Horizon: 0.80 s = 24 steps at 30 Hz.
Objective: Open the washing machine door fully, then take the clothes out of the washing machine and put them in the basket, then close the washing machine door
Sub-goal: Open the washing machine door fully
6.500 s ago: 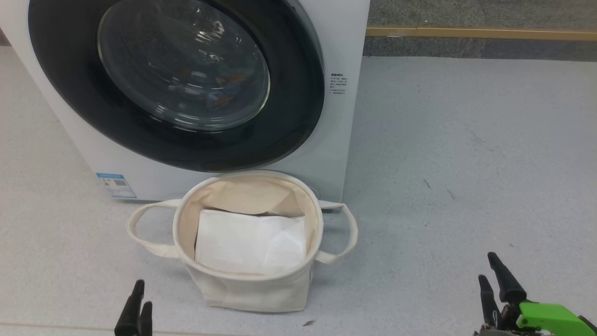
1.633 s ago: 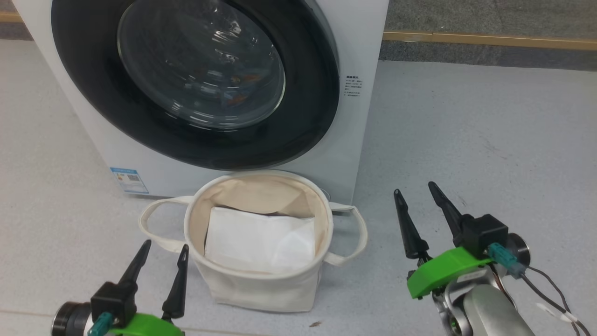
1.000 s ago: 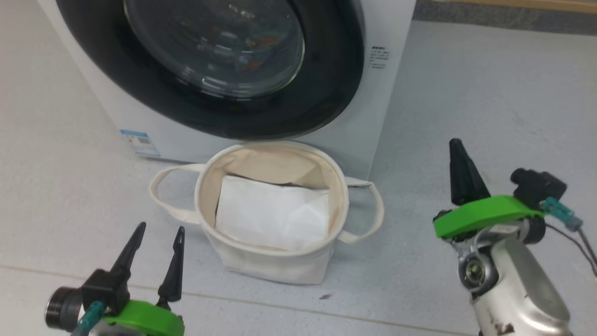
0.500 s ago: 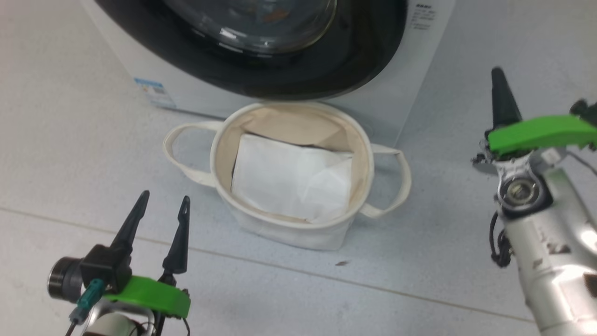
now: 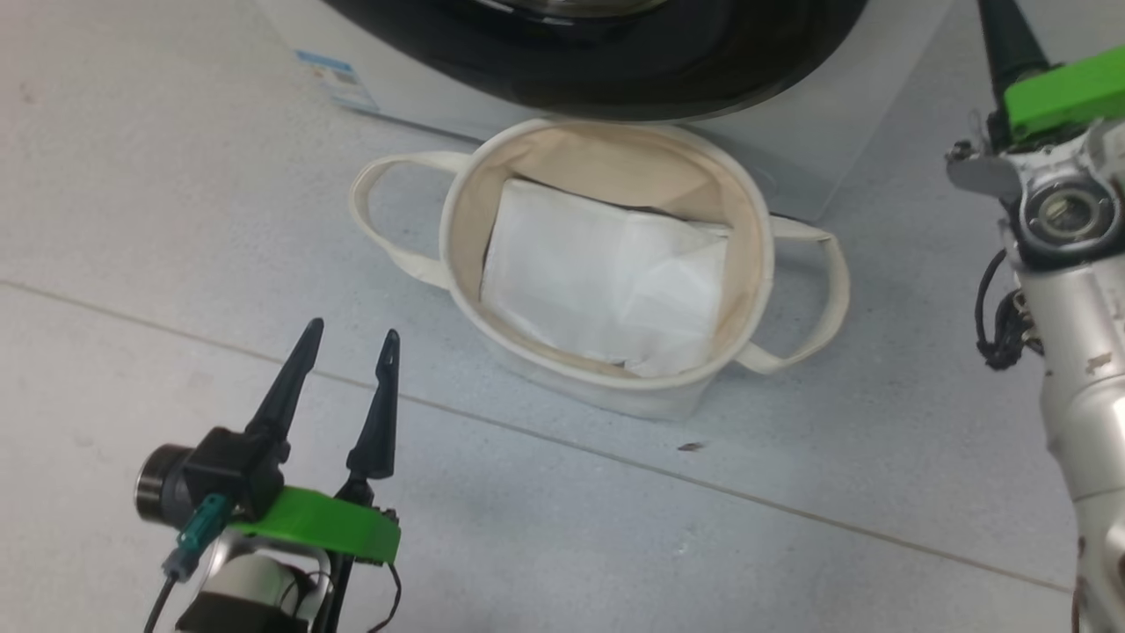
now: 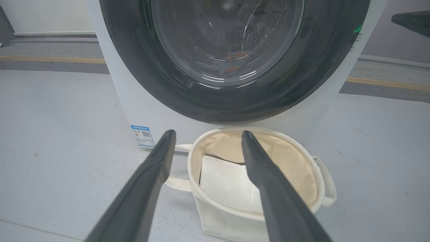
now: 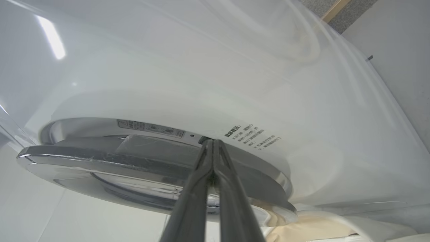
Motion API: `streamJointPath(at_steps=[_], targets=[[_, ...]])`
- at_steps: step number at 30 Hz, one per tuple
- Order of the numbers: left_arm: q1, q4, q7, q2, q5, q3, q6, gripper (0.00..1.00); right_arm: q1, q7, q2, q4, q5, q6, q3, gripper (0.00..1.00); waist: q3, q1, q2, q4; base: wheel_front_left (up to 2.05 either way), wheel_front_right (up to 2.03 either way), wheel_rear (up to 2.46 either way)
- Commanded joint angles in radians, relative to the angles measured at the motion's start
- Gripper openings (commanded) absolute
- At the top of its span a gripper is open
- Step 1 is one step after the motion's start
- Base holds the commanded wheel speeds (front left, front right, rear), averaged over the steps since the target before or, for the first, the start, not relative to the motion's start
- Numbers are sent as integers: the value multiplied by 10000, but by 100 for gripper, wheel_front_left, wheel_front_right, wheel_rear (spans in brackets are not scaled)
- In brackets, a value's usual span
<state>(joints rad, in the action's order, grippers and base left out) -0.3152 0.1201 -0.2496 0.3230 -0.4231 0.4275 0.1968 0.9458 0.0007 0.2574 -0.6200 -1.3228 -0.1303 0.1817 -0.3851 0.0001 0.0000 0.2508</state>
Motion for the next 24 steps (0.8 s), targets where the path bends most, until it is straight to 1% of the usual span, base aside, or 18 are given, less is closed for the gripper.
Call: streamJointPath(at_steps=[1, 6, 16, 24], targets=[[-314, -194, -121, 154, 127, -530, -63, 100, 417, 173, -8, 229, -193, -4, 143, 0, -159, -1, 0, 185, 0, 0, 0], [-316, -115, -121, -210, 403, -786, -309, 100, 1020, 854, 71, -25, -888, -4, 261, 0, -351, -1, 0, 412, 0, 0, 0], [-261, -12, -121, -651, 777, -1133, -674, 100, 1755, 1024, 253, -398, -1203, -4, 396, 0, -498, -1, 0, 687, 0, 0, 0], [-104, 105, -122, -983, 1026, -1370, -944, 100, 2252, 1420, 487, -958, -1381, -4, 543, 0, -537, -1, 0, 952, 0, 0, 0]])
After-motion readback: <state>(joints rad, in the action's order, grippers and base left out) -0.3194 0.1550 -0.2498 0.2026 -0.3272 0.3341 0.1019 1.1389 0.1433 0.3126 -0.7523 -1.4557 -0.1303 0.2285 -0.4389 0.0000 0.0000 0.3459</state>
